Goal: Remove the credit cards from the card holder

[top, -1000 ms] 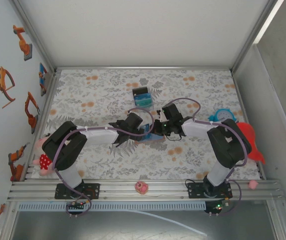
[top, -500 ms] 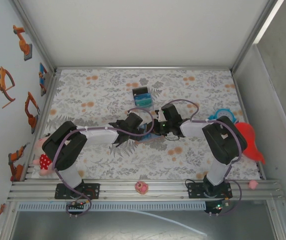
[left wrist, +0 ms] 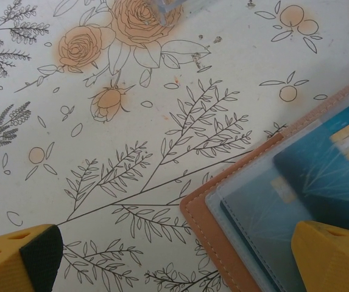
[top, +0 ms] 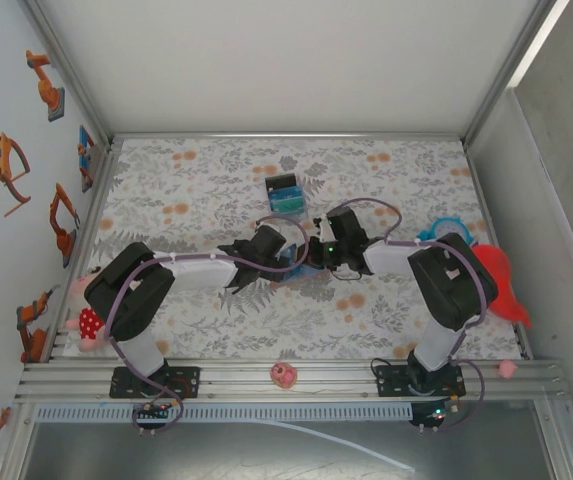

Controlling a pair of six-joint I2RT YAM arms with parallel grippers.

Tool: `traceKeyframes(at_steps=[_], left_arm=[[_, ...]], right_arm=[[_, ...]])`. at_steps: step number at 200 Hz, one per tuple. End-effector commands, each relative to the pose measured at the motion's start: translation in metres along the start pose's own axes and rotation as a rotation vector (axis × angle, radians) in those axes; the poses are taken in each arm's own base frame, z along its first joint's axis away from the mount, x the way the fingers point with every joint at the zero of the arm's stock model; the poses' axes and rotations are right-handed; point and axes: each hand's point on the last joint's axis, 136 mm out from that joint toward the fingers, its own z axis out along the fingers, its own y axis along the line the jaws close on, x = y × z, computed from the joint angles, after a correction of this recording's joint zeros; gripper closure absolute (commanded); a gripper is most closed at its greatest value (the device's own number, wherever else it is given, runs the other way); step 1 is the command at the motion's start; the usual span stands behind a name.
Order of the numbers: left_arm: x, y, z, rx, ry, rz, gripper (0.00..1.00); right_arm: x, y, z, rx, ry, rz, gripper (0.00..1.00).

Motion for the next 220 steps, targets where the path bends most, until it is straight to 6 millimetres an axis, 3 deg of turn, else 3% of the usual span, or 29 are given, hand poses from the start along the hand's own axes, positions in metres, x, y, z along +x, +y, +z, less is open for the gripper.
traceKeyframes(at_steps=[1,29,73,132,189,220], left_arm=[[0.018,0.002,0.002,-0.009,0.057,0.053,0.03],[0.012,0.0,-0.001,0.003,0.043,0.066,0.03],[-0.009,-0.002,-0.015,0.025,-0.004,0.054,0.03],[-0.061,0.003,-0.061,0.076,-0.17,-0.051,0.03],[-0.096,0.031,-0.101,0.122,-0.323,-0.138,0.03],[-0.109,0.041,-0.121,0.218,-0.435,-0.159,0.03]], right_arm=[[-0.004,-0.008,-0.02,0.069,-0.043,-0.033,0.99],[-0.005,-0.013,-0.035,0.141,-0.065,-0.064,1.0],[-0.01,-0.001,-0.059,0.163,-0.125,-0.115,1.0],[-0.019,0.017,-0.093,0.185,-0.221,-0.215,1.0],[-0.025,0.042,-0.123,0.174,-0.307,-0.385,1.0],[-0.024,0.066,-0.137,0.141,-0.323,-0.501,1.0]])
